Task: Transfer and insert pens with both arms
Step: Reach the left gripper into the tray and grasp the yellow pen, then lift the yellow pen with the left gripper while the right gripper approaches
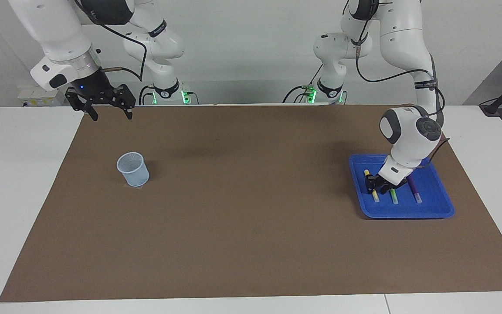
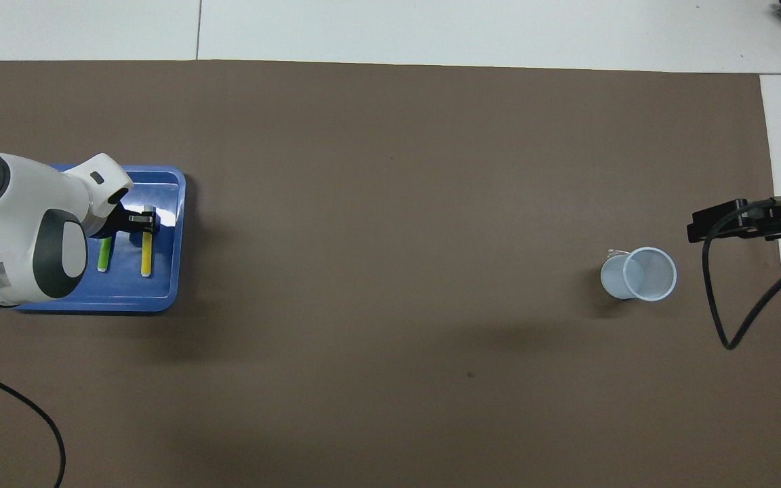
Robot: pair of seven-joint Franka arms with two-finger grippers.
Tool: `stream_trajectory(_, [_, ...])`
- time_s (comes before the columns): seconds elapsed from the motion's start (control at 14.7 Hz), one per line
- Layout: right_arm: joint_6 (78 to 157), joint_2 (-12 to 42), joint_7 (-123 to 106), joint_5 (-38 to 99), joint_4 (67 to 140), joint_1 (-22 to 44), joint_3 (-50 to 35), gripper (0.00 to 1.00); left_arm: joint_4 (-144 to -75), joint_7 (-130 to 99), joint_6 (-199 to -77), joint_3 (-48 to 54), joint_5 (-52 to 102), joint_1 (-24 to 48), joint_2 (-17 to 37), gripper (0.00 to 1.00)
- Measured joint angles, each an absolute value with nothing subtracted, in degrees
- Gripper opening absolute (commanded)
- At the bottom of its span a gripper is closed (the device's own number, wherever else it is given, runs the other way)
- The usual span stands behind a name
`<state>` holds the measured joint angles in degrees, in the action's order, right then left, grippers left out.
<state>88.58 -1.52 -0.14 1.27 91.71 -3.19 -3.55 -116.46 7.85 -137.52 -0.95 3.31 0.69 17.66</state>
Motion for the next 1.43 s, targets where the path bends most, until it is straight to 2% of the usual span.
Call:
stream_trajectory(0.07, [88.58,-1.52,-0.14,1.27,91.71,-3.19,-3.55,1.0,-116.85,7.85,-138.04,-0.95,3.31,0.72,17.45,0.02])
stream_trajectory(0.14, [88.58,-1.52,-0.14,1.27,91.71,-3.19,-3.55,1.0,-117.08,7.85,-138.47,-0.95,3.33,0.75,17.3,0.0])
stream_trajectory(0.88, [88.58,-1.52,-0.14,1.27,91.71,-3.19,-3.55,1.0,-116.37,7.8,-135.88,-1.08,3.55,0.78,17.08,0.0])
stream_trajectory(1.09, [88.58,-1.52,-0.14,1.27,91.71,-3.19,-3.55,1.0,-112.52,6.86,-128.23,-1.2,3.69,0.52,16.99,0.0])
stream_trajectory(1.43, [88.58,-1.52,-0.14,1.27,91.71,-3.19,-3.56,1.0,-101.77,-1.45,-112.27,-0.7,4.35,0.62,14.86,0.0])
